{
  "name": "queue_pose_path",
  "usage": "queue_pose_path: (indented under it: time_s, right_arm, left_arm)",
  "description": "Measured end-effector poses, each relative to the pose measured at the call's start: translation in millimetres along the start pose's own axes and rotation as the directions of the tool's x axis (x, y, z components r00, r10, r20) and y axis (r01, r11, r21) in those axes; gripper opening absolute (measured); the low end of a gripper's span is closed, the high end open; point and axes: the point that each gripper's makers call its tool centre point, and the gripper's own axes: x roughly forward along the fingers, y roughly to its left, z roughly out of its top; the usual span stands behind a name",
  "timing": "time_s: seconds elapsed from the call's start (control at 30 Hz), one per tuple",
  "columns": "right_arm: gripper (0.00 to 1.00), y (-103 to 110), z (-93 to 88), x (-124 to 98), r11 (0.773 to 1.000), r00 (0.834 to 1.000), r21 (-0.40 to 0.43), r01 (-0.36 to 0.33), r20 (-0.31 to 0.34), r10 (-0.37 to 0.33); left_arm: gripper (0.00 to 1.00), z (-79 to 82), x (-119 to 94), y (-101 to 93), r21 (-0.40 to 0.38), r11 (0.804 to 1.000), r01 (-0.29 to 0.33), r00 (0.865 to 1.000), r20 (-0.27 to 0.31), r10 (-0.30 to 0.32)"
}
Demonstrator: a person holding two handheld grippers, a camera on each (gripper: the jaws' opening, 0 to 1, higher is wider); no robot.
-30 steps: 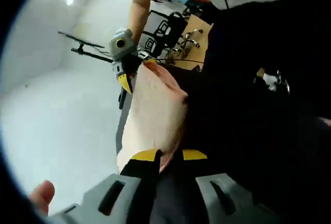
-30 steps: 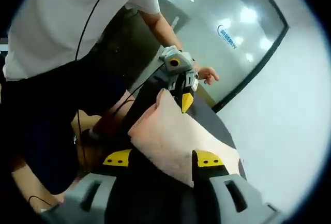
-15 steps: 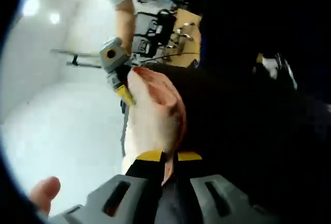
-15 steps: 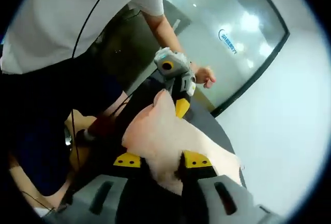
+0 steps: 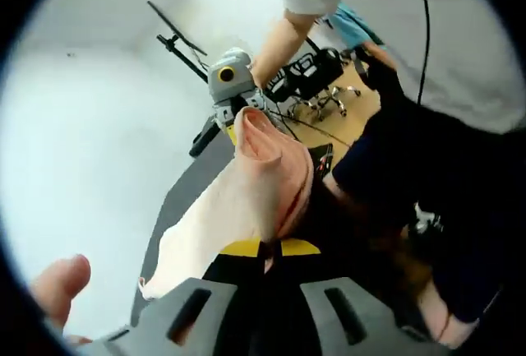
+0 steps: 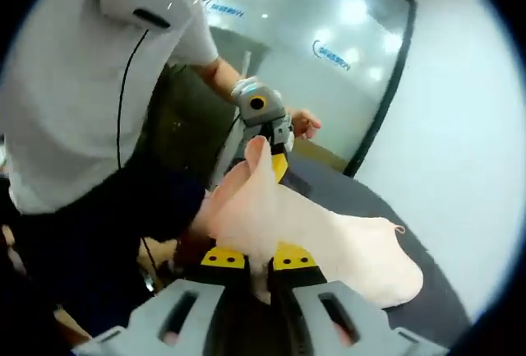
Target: Fold the towel on the table until its edges align and the towel forms a compact rectangular stack.
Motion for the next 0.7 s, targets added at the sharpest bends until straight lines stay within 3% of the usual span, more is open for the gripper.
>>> queue_pose_path:
  time_s: [0.13, 0.2, 0.23, 0.27, 0.3, 0.37, 0.4, 0.43, 0.47, 0.5, 0.53, 0.57, 0.6, 0.63, 0.67, 0.7]
  right_arm:
    - [0.06, -0.6, 18.3, -3.1, 0.991, 0.999, 0.130, 0.010, 0.034, -0.015]
    - [0.06, -1.6, 25.9, -3.2, 0.983, 0.998, 0.183, 0.002, 0.057, -0.012]
    - [0.06, -6.7, 32.6, -4.0, 0.965, 0.996, 0.263, -0.001, 0.085, -0.023]
    - [0.06, -8.5, 34.6, -4.6, 0.959, 0.995, 0.282, -0.002, 0.095, -0.025]
    - [0.06, -13.6, 38.7, -6.2, 0.941, 0.993, 0.337, -0.013, 0.116, -0.028]
    - [0.06, -24.3, 44.0, -8.6, 0.916, 0.989, 0.400, -0.011, 0.137, -0.049]
    - [0.06, -32.0, 51.2, -11.6, 0.890, 0.982, 0.455, -0.033, 0.179, -0.055]
    - [0.07, -37.5, 55.1, -13.1, 0.865, 0.978, 0.500, -0.048, 0.199, -0.060]
    - [0.07, -47.0, 56.9, -13.4, 0.826, 0.975, 0.561, -0.052, 0.207, -0.079]
    - [0.07, -51.4, 58.0, -13.6, 0.792, 0.973, 0.606, -0.076, 0.220, -0.075]
    - [0.07, -60.3, 55.7, -13.9, 0.740, 0.973, 0.666, -0.090, 0.219, -0.078]
    - [0.07, -66.9, 53.0, -13.4, 0.717, 0.973, 0.691, -0.090, 0.216, -0.086]
    - [0.07, -72.9, 48.1, -12.1, 0.692, 0.975, 0.718, -0.083, 0.201, -0.091]
    - [0.07, -79.8, 42.0, -11.0, 0.663, 0.980, 0.744, -0.078, 0.180, -0.088]
    - [0.07, -86.9, 41.4, -10.5, 0.650, 0.977, 0.756, -0.076, 0.188, -0.104]
    - [0.07, -94.3, 41.6, -9.8, 0.602, 0.974, 0.792, -0.102, 0.204, -0.103]
  left_arm:
    - [0.03, 7.6, -6.7, -2.5, -0.143, 0.990, -0.018, 1.000, -0.022, 0.015]
    - [0.03, 13.3, -8.8, -0.8, -0.245, 0.969, -0.030, 0.999, -0.027, 0.024]
    - [0.03, 19.8, -11.4, -0.8, -0.321, 0.947, -0.012, 1.000, -0.001, 0.012]
    - [0.03, 23.2, -12.9, 2.2, -0.356, 0.935, -0.012, 1.000, 0.013, 0.018]
    - [0.03, 24.5, -14.9, 5.5, -0.429, 0.903, 0.004, 1.000, 0.024, 0.007]
    - [0.03, 27.6, -18.5, 19.4, -0.513, 0.859, -0.010, 0.997, 0.055, 0.045]
    - [0.03, 31.1, -19.9, 23.1, -0.587, 0.808, 0.044, 0.994, 0.103, 0.021]
    - [0.03, 28.9, -22.6, 27.6, -0.644, 0.764, 0.047, 0.995, 0.102, 0.025]
    - [0.03, 29.9, -25.5, 42.6, -0.671, 0.740, 0.033, 0.988, 0.135, 0.078]
    - [0.03, 29.8, -26.3, 44.8, -0.711, 0.699, 0.069, 0.987, 0.151, 0.056]
    - [0.03, 25.6, -28.3, 53.9, -0.750, 0.659, 0.054, 0.988, 0.136, 0.073]
    - [0.03, 26.1, -28.5, 59.2, -0.748, 0.661, 0.058, 0.986, 0.147, 0.081]
    - [0.03, 22.5, -27.1, 61.5, -0.758, 0.649, 0.060, 0.988, 0.136, 0.068]
    - [0.03, 13.9, -25.9, 66.1, -0.789, 0.613, 0.029, 0.993, 0.090, 0.069]
    - [0.03, 15.2, -24.2, 69.2, -0.789, 0.613, 0.042, 0.992, 0.108, 0.071]
    - [0.03, 14.1, -22.8, 69.6, -0.814, 0.578, 0.056, 0.992, 0.111, 0.060]
